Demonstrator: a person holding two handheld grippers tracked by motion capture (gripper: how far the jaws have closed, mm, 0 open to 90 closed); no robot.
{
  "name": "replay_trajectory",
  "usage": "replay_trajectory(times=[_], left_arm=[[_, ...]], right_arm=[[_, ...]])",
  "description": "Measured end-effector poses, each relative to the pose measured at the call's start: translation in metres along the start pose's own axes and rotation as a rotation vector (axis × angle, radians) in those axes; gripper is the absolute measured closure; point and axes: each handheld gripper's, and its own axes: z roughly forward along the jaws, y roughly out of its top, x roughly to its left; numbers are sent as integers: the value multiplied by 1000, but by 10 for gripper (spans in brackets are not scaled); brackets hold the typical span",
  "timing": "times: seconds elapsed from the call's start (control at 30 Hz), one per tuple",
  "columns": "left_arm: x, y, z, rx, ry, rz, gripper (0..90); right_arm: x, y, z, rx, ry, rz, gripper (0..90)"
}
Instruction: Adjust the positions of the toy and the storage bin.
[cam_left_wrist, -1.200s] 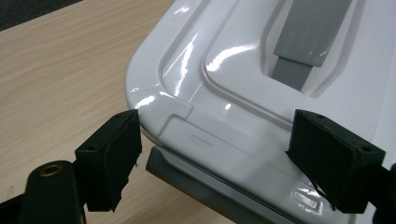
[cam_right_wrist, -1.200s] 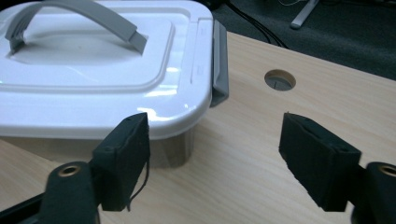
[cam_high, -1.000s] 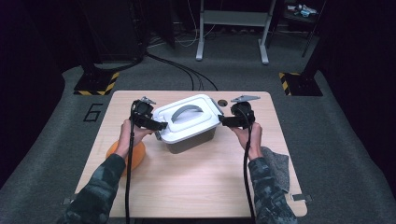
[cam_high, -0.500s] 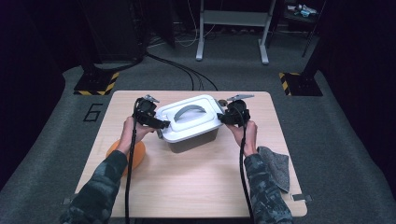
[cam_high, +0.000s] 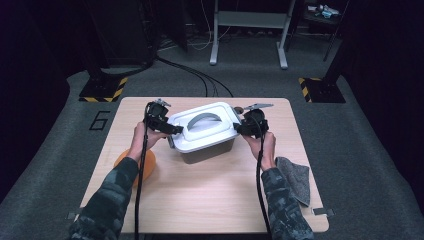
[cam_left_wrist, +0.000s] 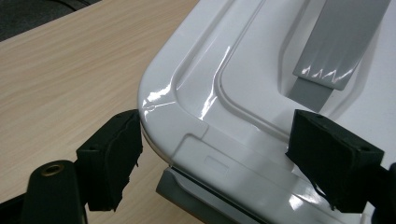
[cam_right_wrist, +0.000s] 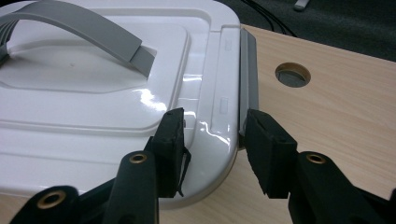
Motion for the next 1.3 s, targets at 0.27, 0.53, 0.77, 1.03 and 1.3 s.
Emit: replay_trajectory(times=[0.27,0.53,0.77,1.03,1.3], left_arm=[[3,3,2,-5,37,1,181],[-14,0,-13,-38,76,17,143],[-31,-8,-22,-41,68,39,112],[-43,-20,-17,-15,55,54,99],[-40,-23,-16,-20,55,56,98]], right_arm=[[2,-5,-5,-1,-1,0,562],[-8,3,-7,-37,14,25,552],[-12,14,-2,-34,-16,-8,619],[-19,14,8,-13,-33,-10,706],[-26,9,14,17,-37,36,776]])
